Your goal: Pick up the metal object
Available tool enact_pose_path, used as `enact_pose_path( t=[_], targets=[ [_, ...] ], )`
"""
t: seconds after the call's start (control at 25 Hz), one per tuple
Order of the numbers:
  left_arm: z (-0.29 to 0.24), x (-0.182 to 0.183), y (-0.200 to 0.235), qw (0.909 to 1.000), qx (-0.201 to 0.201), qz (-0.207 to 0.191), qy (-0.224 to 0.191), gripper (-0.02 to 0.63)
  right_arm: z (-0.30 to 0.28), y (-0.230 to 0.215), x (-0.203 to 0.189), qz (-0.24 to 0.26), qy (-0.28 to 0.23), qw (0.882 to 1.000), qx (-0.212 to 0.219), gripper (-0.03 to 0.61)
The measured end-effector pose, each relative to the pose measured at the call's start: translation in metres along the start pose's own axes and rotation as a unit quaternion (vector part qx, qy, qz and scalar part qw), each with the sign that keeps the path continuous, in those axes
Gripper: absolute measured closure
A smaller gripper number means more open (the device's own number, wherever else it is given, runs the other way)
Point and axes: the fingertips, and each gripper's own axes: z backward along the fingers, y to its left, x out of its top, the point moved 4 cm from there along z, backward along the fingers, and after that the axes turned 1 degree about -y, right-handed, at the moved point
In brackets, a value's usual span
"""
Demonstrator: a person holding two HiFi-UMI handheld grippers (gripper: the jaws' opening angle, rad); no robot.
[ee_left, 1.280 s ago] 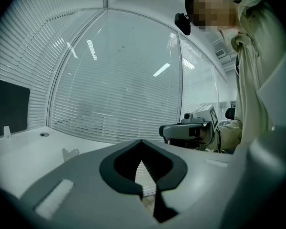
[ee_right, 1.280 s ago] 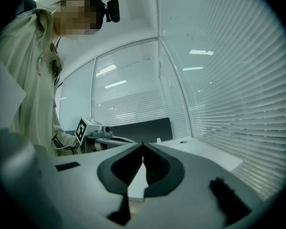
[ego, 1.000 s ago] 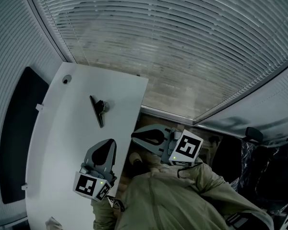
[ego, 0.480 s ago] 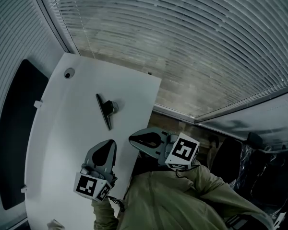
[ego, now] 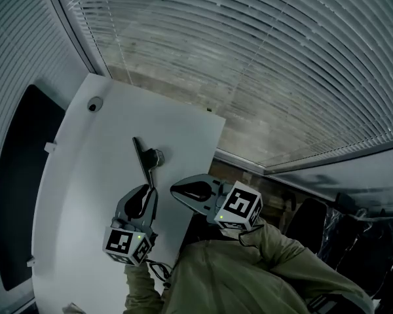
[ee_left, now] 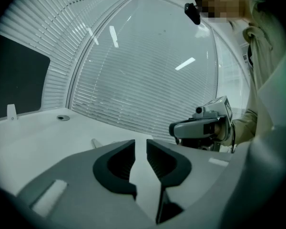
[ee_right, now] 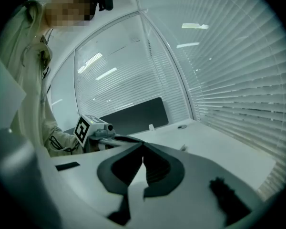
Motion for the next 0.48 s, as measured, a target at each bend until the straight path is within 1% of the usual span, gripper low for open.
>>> enact_pose_path(
  t=[0.04,0.16,0.28,0.4,0.48],
  targets=[
    [-0.007,-0.003,0.006,0.9999,0.008,-0.002,0.009,0.523,-0.004,-0.007,-0.002,0.001,0.006,1.000,-0.003,0.574],
    [-0.029,-0.014,0.024,0.9988,0.034,-0.003,0.034,0.476,-0.018,-0.031,-0.009,0.002,0.023,1.000,-0.013,0.574],
    [-0.050,-0.027,0.042,0.9967,0.047,0.006,0.066,0.418,-0.032,-0.056,-0.016,-0.004,0.036,0.999,-0.026,0.574],
    [-0.069,-0.039,0.055,0.9918,0.058,-0.008,0.114,0.361,-0.040,-0.078,-0.022,-0.019,0.040,0.998,-0.038,0.574],
    [-0.076,-0.044,0.060,0.9876,0.078,-0.015,0.135,0.331,-0.041,-0.088,-0.026,-0.026,0.043,0.998,-0.042,0.574]
  ],
)
